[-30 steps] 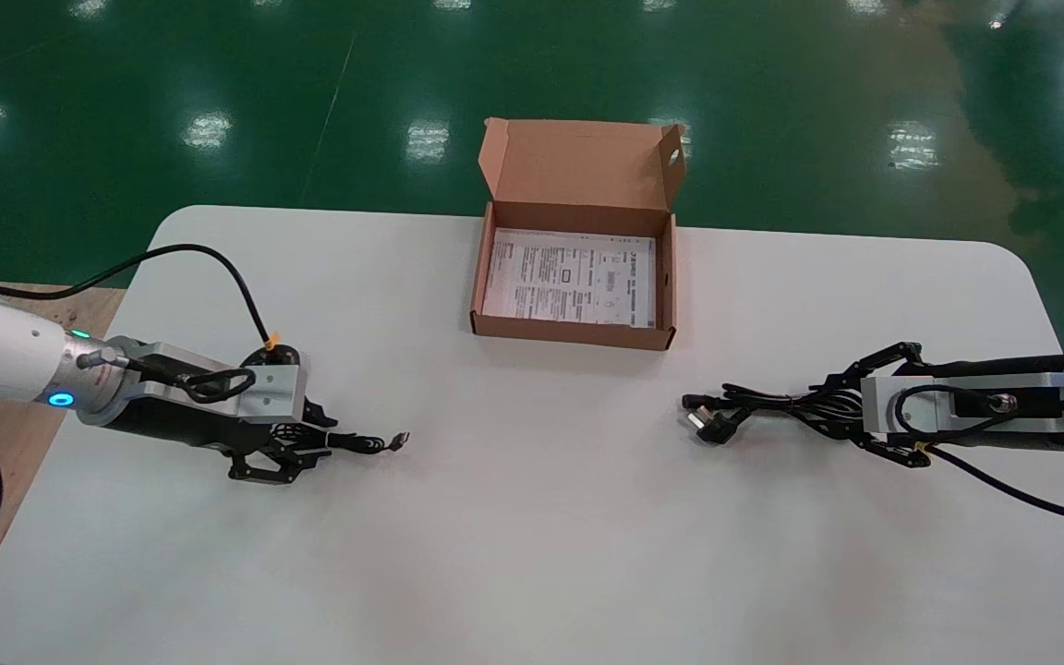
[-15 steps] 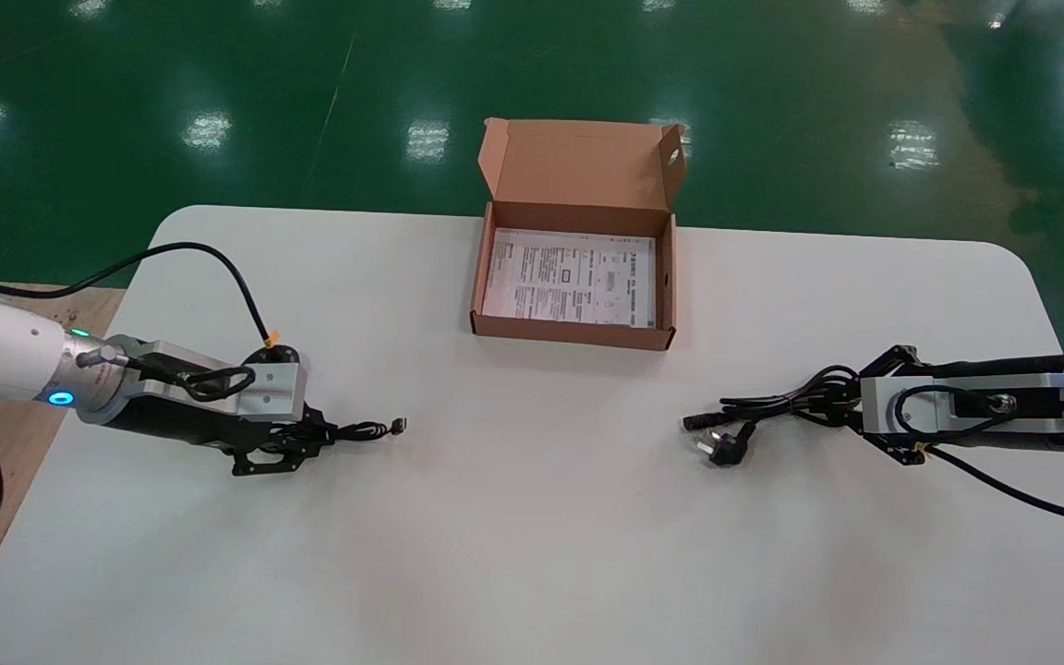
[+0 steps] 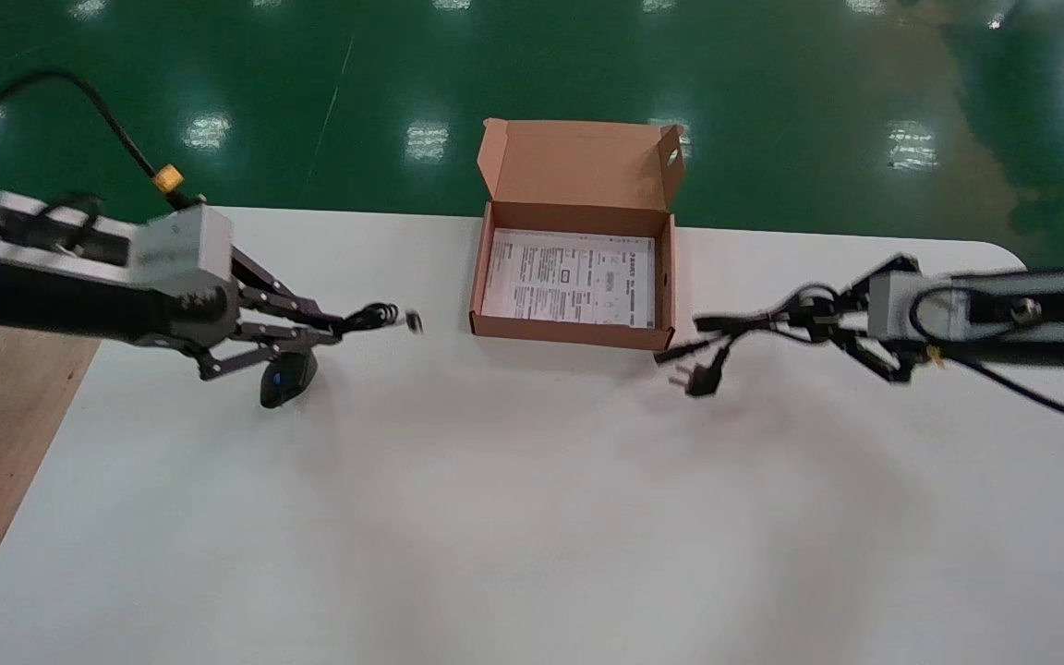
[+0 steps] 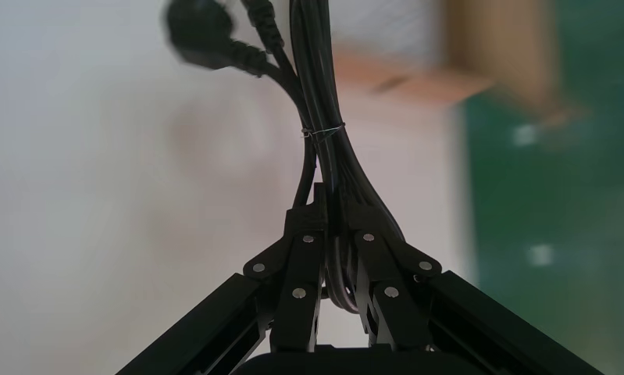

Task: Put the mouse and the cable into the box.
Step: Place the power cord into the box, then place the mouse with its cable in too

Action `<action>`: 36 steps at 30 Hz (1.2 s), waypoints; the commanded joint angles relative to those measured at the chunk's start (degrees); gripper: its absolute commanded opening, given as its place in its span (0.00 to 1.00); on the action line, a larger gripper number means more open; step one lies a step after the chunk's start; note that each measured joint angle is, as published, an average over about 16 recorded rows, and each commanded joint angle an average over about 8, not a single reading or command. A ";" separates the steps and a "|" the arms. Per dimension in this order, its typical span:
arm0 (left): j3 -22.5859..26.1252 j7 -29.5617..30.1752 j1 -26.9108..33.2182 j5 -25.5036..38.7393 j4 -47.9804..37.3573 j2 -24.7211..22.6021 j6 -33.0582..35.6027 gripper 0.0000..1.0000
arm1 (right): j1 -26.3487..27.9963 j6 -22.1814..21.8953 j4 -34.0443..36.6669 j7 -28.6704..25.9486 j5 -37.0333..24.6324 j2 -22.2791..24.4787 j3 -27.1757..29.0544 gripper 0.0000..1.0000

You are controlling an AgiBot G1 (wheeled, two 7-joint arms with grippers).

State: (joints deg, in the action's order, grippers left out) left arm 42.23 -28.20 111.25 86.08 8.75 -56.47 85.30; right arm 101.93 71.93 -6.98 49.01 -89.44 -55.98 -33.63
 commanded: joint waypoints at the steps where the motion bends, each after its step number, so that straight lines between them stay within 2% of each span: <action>1: 0.20 0.79 3.15 0.30 1.82 1.92 2.72 0.00 | 1.92 -0.06 -1.08 -0.99 0.65 -0.60 0.49 0.00; 8: -1.98 3.99 9.19 -0.91 9.86 0.30 -8.00 0.00 | 3.88 -8.86 -2.79 -6.39 -0.33 -8.73 0.04 0.00; 15: -5.06 4.70 9.67 -3.08 19.98 -3.08 -21.39 0.00 | 2.77 -15.47 -3.57 -8.09 -1.75 -15.52 -0.88 0.00; 21: -7.23 2.95 8.91 -5.70 26.75 -2.70 -23.68 0.00 | 1.76 -19.20 -2.06 -9.17 -2.80 -19.49 -1.63 0.00; 26: -7.22 2.78 8.99 -5.34 29.14 -1.89 -23.82 0.00 | 1.00 -20.80 -0.91 -10.22 -3.20 -21.13 -2.20 0.00; 27: -7.08 2.88 9.05 -5.09 29.37 -1.78 -23.77 0.00 | 0.80 -20.94 -0.84 -10.47 -3.22 -21.28 -2.32 0.03; 28: -6.95 3.02 9.09 -4.88 29.51 -1.69 -23.73 0.00 | 0.60 -21.01 -0.82 -10.74 -3.23 -21.40 -2.45 0.11; 34: -6.42 3.93 9.02 -4.01 29.49 -1.34 -23.67 0.00 | -0.18 -20.91 -1.14 -12.89 -3.39 -21.59 -3.45 0.86; 35: -6.36 4.02 9.00 -3.93 29.48 -1.30 -23.62 0.00 | -0.22 -20.89 -1.27 -13.21 -3.42 -21.59 -3.62 0.96; 36: -6.28 4.09 9.01 -3.84 29.49 -1.26 -23.52 0.00 | -0.25 -20.91 -1.42 -13.49 -3.43 -21.57 -3.79 1.00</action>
State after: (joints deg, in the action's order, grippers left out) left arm 35.97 -24.24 120.43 82.22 38.23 -57.77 62.03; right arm 101.73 50.92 -8.46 35.84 -92.80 -77.52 -37.36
